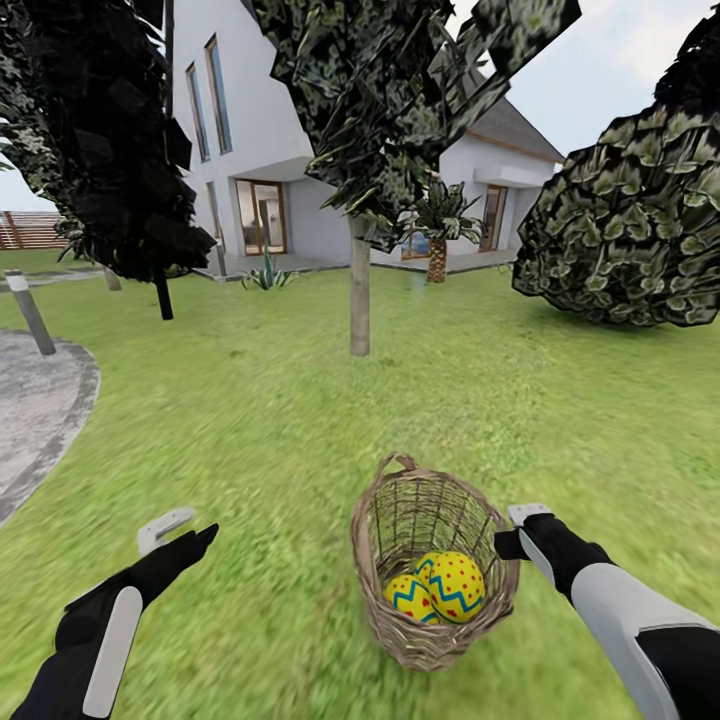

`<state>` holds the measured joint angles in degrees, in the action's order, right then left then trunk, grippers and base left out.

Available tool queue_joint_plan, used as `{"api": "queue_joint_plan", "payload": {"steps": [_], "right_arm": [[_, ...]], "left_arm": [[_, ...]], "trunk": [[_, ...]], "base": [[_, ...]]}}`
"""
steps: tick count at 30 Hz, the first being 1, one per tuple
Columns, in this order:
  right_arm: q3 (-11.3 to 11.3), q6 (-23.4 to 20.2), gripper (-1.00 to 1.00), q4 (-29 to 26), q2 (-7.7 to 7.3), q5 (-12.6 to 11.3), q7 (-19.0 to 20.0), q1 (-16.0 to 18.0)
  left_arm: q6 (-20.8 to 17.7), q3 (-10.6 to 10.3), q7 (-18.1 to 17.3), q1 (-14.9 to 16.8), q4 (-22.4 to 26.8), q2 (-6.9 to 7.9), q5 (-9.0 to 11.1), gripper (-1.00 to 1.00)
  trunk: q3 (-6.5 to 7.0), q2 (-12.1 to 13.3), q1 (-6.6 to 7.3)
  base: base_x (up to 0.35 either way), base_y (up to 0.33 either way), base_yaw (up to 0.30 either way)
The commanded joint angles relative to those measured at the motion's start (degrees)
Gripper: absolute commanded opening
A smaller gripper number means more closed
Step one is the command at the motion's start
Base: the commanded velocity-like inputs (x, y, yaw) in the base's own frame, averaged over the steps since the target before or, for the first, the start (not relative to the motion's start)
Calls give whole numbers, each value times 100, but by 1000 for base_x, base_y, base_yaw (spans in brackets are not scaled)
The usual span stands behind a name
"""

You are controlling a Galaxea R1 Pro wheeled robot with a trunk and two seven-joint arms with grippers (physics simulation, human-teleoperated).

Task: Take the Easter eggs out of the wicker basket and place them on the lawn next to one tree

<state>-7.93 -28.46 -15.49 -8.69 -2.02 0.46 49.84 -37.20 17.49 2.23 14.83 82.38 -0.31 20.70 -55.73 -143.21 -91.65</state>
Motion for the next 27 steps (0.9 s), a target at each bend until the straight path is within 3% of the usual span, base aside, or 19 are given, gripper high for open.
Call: {"api": "queue_joint_plan", "payload": {"steps": [1, 17, 27], "right_arm": [[-18, -32, -100, -15, -8, -53, 13, 4], [-15, -37, -100, -15, -10, -53, 12, 4], [-6, -53, -100, -15, -10, -59, 6, 4]], "left_arm": [[-33, 8, 23, 3, 6, -4, 57, 100], [-33, 8, 23, 4, 6, 4, 57, 100], [-38, 8, 23, 7, 6, 5, 57, 100]], "trunk": [[-6, -3, -2], [-6, -3, -2], [-36, -3, -2]], "base": [[329, 0, 0], [329, 0, 0], [329, 0, 116]]}}
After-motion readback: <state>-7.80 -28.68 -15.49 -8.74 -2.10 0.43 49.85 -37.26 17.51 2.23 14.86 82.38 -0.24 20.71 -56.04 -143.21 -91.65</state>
